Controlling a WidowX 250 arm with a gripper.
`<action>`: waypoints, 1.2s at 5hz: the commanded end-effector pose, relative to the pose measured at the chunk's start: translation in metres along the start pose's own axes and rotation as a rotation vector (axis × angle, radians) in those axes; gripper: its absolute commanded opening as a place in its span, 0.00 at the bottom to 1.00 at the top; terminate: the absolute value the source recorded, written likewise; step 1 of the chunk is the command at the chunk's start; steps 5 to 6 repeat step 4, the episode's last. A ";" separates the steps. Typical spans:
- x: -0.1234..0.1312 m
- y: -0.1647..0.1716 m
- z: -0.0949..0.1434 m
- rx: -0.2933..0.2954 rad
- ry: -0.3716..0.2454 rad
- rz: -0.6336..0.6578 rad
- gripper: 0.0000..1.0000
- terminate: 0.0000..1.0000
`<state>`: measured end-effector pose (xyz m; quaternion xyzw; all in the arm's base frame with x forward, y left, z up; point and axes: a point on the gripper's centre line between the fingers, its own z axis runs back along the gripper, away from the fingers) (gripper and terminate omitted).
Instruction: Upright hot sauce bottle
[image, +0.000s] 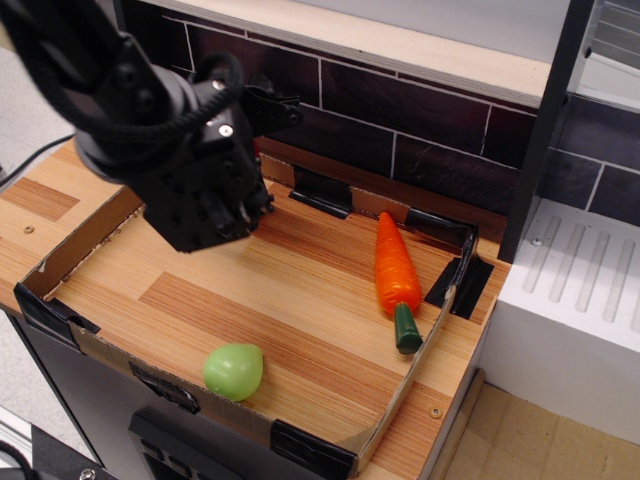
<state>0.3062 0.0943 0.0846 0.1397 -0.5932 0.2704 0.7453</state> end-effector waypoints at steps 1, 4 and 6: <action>0.043 0.006 0.019 -0.002 0.063 0.085 1.00 0.00; 0.060 0.005 0.029 -0.006 0.118 0.103 1.00 1.00; 0.060 0.005 0.029 -0.006 0.118 0.103 1.00 1.00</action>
